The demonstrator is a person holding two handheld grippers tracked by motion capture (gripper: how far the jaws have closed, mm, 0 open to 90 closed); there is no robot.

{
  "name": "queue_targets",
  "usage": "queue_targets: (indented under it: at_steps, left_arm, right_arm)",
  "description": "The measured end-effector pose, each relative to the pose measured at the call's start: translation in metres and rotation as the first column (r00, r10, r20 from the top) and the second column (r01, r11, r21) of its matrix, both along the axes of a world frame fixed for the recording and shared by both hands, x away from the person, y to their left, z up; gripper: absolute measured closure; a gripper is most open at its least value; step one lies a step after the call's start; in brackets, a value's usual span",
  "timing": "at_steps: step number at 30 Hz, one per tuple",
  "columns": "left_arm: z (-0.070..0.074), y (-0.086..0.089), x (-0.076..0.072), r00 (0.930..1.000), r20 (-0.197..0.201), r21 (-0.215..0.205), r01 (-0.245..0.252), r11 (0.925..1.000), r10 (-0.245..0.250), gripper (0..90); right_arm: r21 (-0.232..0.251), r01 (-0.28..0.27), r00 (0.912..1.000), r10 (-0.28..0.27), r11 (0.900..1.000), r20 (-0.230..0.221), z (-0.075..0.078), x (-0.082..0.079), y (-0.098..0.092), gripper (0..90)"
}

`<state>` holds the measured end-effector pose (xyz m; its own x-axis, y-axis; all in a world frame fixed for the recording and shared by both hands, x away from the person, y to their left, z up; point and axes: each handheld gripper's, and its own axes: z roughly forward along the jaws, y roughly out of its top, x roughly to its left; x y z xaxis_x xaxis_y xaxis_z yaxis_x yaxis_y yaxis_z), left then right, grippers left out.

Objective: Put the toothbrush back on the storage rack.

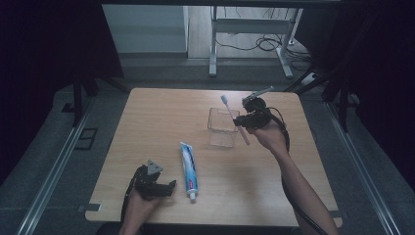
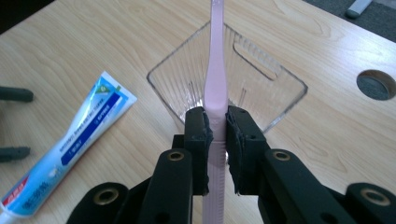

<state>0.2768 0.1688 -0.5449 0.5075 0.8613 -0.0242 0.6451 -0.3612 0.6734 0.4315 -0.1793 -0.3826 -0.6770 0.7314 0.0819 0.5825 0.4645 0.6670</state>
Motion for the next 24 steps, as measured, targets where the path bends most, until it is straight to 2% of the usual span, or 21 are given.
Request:
queue_targets:
  at_steps: [11, 24]
  left_arm:
    - [0.000, 0.000, 0.000, 1.0000, 0.000, 0.001, 0.000, 1.0000, 0.000, 5.7]
    - [0.000, 0.000, 0.000, 1.0000, 0.002, 0.004, 0.004, 1.0000, -0.004, 5.7]
  right_arm:
    - [0.034, -0.007, 0.9998, 0.006, 0.999, 0.020, -0.001, 0.012, 0.019, 78.0]
    - [0.083, 0.009, 0.9987, -0.014, 0.997, 0.050, 0.001, 0.025, 0.034, 78.0]
